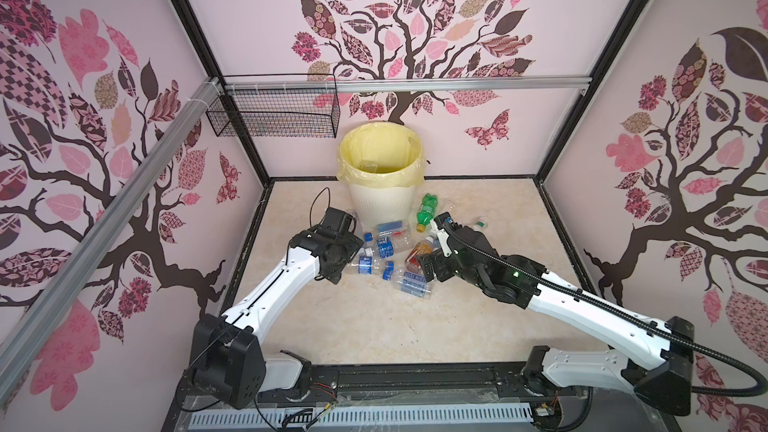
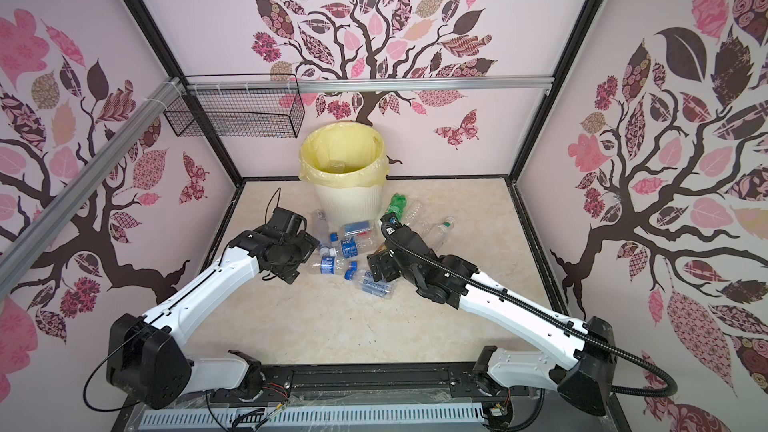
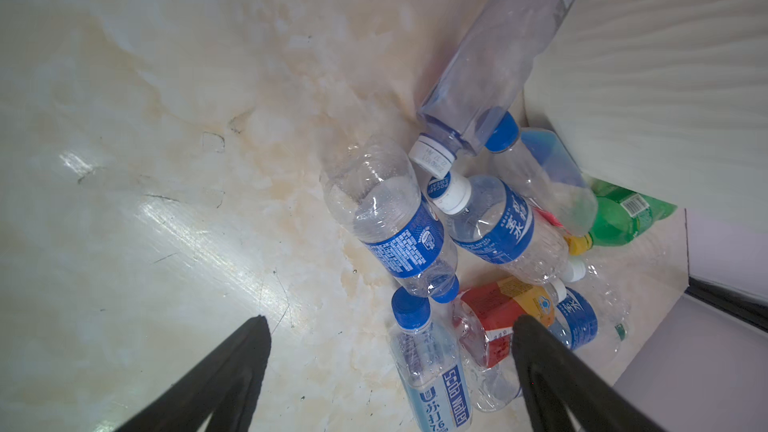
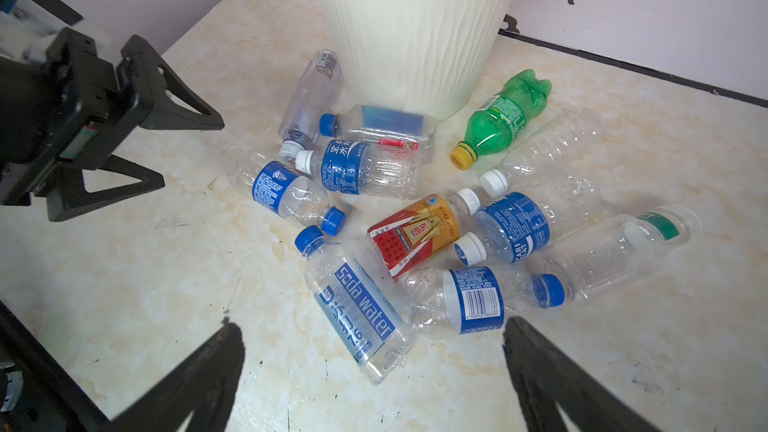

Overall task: Throw the plastic bottles in the bin
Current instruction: 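Lower the left gripper to the pile while the right moves over the pile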

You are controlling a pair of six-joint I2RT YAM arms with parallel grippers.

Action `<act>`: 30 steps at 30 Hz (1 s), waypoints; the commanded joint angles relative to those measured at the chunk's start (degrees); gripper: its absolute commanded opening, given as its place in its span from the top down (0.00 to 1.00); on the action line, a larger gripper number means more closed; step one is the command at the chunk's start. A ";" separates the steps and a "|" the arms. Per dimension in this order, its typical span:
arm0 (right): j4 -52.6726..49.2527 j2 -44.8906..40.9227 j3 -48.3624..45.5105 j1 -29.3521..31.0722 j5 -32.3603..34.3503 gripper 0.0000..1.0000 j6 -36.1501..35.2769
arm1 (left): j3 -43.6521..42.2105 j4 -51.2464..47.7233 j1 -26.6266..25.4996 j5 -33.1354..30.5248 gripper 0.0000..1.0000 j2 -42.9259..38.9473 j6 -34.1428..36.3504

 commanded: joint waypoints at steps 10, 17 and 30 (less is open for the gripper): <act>-1.07 -2.34 -1.88 0.32 0.10 0.00 1.56 | 0.85 1.62 0.32 1.73 0.11 10.72 -8.74; -0.23 -3.06 -4.05 0.32 0.37 0.00 1.90 | 0.00 4.01 0.30 1.69 0.14 13.79 -10.36; 2.48 -3.93 -6.62 0.36 0.10 0.00 2.13 | -1.57 6.94 0.53 -1.88 0.16 15.68 -12.24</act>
